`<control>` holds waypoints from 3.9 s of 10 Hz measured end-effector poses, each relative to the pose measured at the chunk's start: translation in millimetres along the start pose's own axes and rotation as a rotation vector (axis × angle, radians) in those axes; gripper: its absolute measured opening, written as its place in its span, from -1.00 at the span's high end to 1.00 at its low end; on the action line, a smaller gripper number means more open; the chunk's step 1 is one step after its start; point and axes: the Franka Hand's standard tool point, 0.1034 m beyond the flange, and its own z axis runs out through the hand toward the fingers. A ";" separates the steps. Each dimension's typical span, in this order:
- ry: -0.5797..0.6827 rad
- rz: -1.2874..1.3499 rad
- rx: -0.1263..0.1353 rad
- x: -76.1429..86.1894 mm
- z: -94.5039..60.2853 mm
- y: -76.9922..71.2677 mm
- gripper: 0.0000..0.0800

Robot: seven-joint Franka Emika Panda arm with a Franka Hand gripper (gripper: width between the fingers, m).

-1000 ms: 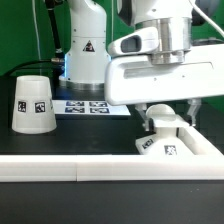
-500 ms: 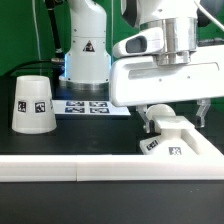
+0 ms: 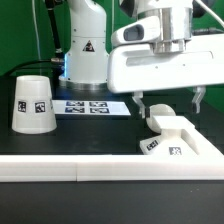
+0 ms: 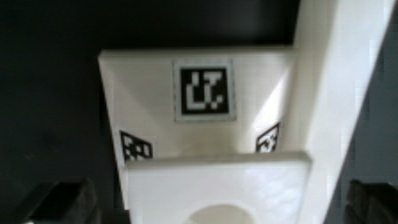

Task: Assemble lamp

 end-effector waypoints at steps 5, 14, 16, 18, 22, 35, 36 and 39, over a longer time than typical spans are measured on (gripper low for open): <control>-0.043 -0.010 -0.013 -66.2 -20.9 -12.2 -0.75; -0.522 -0.027 0.005 -62.3 -2.7 -16.0 -0.75; -0.661 -0.029 0.010 -68.3 0.1 -18.8 -0.75; -0.802 -0.032 0.009 -70.6 5.4 -16.4 -0.75; -1.035 -0.040 -0.026 -88.8 13.3 -5.6 -0.75; -1.019 -0.044 -0.026 -103.4 34.3 -6.0 -0.44; -1.012 -0.068 -0.001 -99.4 31.1 -0.4 -0.44; -1.035 -0.086 0.044 -72.6 -11.5 15.8 -0.44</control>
Offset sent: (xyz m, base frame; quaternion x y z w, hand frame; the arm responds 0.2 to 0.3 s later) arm -0.0440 -0.0006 0.0073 -0.0080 -0.0071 0.0286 0.9995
